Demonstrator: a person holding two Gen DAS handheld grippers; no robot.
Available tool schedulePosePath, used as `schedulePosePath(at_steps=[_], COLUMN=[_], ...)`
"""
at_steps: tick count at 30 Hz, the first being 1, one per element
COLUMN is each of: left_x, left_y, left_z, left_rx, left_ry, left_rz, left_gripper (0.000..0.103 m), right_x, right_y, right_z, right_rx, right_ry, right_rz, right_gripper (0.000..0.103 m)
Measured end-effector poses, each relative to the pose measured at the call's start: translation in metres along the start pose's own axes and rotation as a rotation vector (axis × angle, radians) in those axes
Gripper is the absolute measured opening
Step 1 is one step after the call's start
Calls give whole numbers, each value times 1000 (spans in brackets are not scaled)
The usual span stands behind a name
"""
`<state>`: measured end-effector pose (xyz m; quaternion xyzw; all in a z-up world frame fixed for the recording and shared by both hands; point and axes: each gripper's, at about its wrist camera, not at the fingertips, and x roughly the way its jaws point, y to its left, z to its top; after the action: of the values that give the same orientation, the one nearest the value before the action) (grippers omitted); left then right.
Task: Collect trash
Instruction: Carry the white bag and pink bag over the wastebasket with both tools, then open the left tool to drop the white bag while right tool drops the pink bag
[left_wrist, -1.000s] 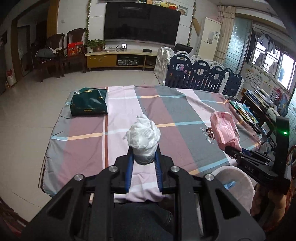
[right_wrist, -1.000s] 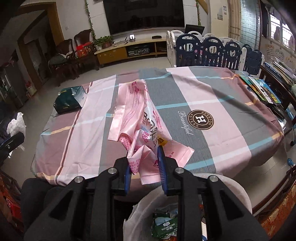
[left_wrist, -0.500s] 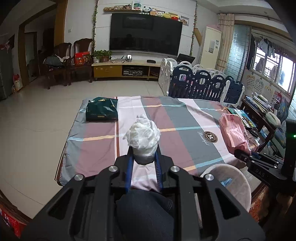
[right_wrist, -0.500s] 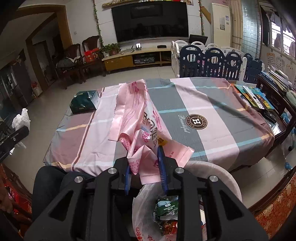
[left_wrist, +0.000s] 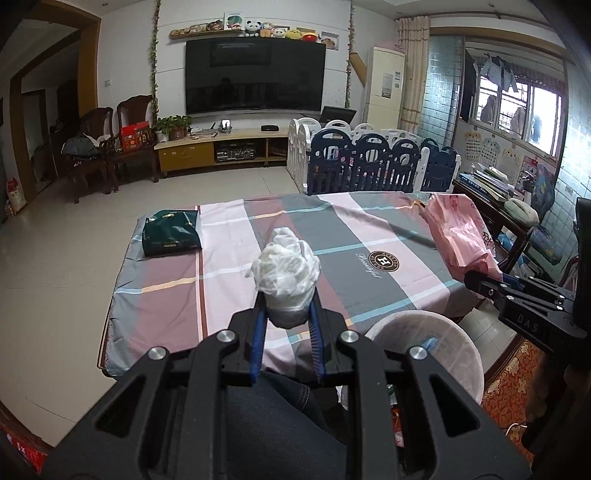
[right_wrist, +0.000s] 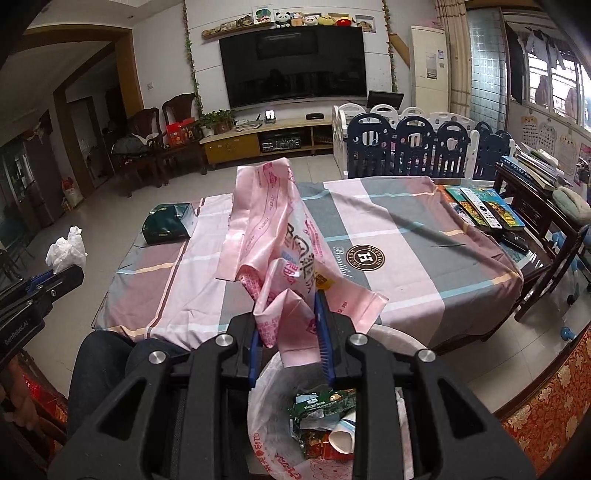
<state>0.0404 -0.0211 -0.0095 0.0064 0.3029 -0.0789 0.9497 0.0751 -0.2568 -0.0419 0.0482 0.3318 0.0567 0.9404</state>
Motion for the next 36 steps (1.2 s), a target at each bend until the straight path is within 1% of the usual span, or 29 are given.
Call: schedulePosePath(at_steps=[3,7,12,15,22,27,31,36], left_x=[0,4,16,25,59,89,97,110], left_y=[-10,-26,-57,-72,-107,-144,-170,-185], left_z=[0,-5,-16,-21,-25,-29,-38,-46], left_rx=[17,37,90,110,143,201,263,292], left_ry=[5,28,91,119,203,259,281,321], left_rz=[-21,-70,-157,-210,-325,-331,-327,-318], left_gripper=[22,22,22,22,22,22,22,24], right_x=[-4,-10,-19,-25,-31,-32,-35,-35], right_y=[-16,-39,-69,-80,-103,-123,-139,-145], right_z=[-8,-21,-30,-33,-44,-58,-64,-69], right_rx=[10,20,71,91,127,177,220,242], right_ry=[9,30,31,26,30,62,68,80], right_rz=[-33,-82,-129,-149,-165,-184,-185,-178], right_gripper=[26,26,26,26,26,26,26,26])
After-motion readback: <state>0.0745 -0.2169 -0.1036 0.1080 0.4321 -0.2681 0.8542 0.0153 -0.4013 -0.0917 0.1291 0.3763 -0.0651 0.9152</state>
